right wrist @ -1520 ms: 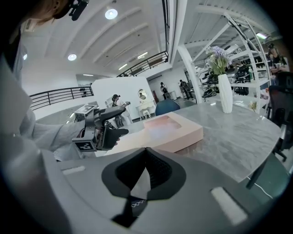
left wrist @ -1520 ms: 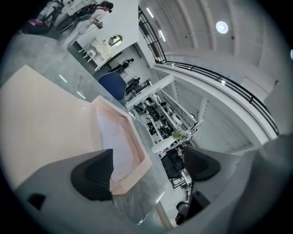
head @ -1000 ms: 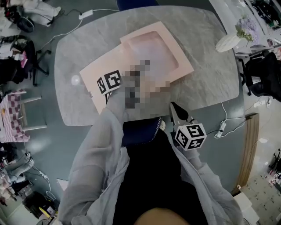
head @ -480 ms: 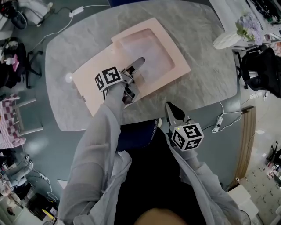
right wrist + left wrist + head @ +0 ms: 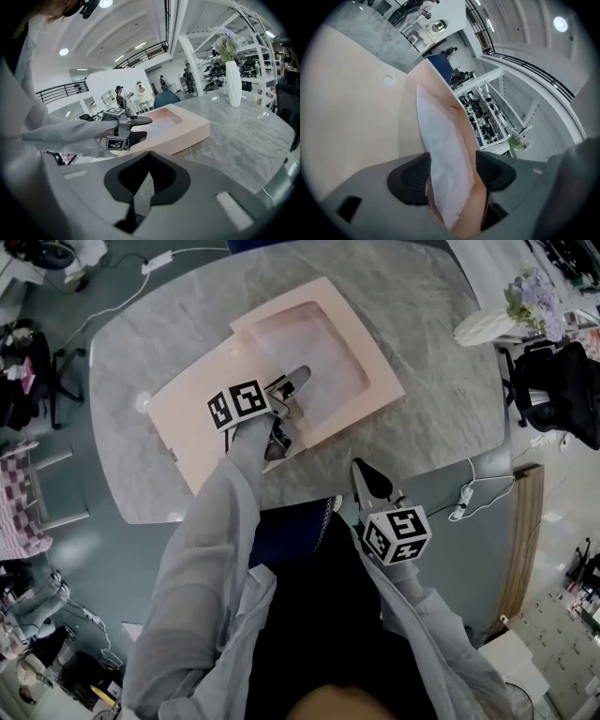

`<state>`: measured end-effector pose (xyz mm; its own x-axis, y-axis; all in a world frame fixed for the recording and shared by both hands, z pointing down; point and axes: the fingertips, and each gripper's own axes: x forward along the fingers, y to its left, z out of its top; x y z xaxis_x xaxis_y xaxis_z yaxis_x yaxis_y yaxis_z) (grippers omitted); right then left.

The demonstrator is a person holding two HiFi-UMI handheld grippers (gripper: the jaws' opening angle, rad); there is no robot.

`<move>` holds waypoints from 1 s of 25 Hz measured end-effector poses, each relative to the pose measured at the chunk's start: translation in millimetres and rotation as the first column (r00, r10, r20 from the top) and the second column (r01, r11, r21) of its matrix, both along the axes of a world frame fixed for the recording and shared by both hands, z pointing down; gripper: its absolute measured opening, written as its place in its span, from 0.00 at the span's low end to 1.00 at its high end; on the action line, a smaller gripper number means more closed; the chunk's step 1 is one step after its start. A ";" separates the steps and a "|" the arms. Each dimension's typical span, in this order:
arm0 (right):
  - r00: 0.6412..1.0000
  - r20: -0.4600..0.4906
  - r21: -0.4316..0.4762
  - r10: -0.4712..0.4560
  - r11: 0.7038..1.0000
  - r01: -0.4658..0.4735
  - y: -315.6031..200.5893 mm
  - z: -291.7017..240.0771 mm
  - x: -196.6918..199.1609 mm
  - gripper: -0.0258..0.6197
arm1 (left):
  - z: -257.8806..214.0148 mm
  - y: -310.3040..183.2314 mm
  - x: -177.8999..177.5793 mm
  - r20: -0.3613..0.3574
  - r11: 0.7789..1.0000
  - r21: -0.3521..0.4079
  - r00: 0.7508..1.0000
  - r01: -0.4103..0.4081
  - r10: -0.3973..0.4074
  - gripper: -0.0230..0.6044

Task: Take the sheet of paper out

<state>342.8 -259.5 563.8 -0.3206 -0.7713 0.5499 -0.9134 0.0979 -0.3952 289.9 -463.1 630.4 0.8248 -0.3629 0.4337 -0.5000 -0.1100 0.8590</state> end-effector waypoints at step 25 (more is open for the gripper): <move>1.000 0.000 0.000 -0.004 1.000 0.004 0.1 2.6 1.4 0.05 | 29.6 2.8 -21.7 0.258 0.999 -0.053 0.966 0.007 0.006 0.04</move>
